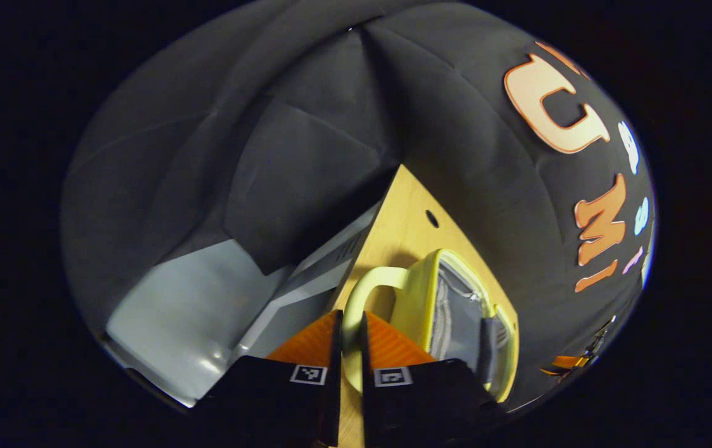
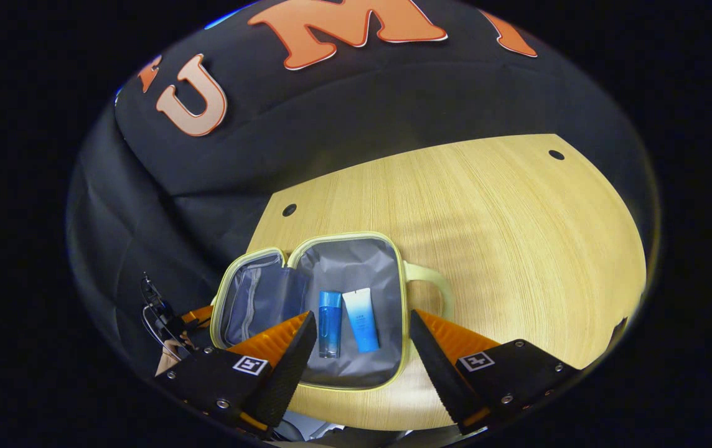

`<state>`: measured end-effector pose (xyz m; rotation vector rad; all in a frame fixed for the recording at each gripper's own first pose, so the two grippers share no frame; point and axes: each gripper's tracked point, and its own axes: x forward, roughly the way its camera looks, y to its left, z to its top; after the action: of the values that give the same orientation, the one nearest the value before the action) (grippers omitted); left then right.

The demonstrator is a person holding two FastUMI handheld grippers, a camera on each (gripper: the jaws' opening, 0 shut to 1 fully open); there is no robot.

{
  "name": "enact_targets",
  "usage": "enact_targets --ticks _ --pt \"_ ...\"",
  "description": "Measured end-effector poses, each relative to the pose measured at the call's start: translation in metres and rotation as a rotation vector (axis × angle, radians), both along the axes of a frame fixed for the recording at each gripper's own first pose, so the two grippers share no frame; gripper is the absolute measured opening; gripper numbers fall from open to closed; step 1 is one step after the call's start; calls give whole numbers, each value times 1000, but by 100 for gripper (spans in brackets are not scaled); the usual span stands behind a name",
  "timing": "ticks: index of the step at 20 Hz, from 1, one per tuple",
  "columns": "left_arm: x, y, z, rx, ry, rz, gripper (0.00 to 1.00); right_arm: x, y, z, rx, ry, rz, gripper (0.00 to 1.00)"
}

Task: First open the suitcase, pack the skin care products into it, and then close the suitcase.

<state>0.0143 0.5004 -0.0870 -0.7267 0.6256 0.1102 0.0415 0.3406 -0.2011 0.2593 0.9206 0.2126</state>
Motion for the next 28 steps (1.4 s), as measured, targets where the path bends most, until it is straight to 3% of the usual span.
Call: enact_targets --ticks 1,4,7,10,14,21,28 --pt "-18 -2 15 6 4 -22 10 -1 1 1 1 -2 3 96" --pt "-13 -7 21 86 8 -66 10 0 4 2 6 -11 7 96" --pt "-14 -12 49 235 14 -112 10 0 6 6 16 -29 8 96" --pt "-15 -24 95 336 -13 -149 10 0 1 14 27 -51 10 96" --pt "-19 -53 162 404 -66 -163 10 4 -10 23 30 -89 14 96" --pt "-24 -143 245 634 -61 -212 10 18 -70 49 -7 -199 18 96" --pt "-27 -224 275 785 30 -170 10 37 -139 83 -3 -289 34 95"
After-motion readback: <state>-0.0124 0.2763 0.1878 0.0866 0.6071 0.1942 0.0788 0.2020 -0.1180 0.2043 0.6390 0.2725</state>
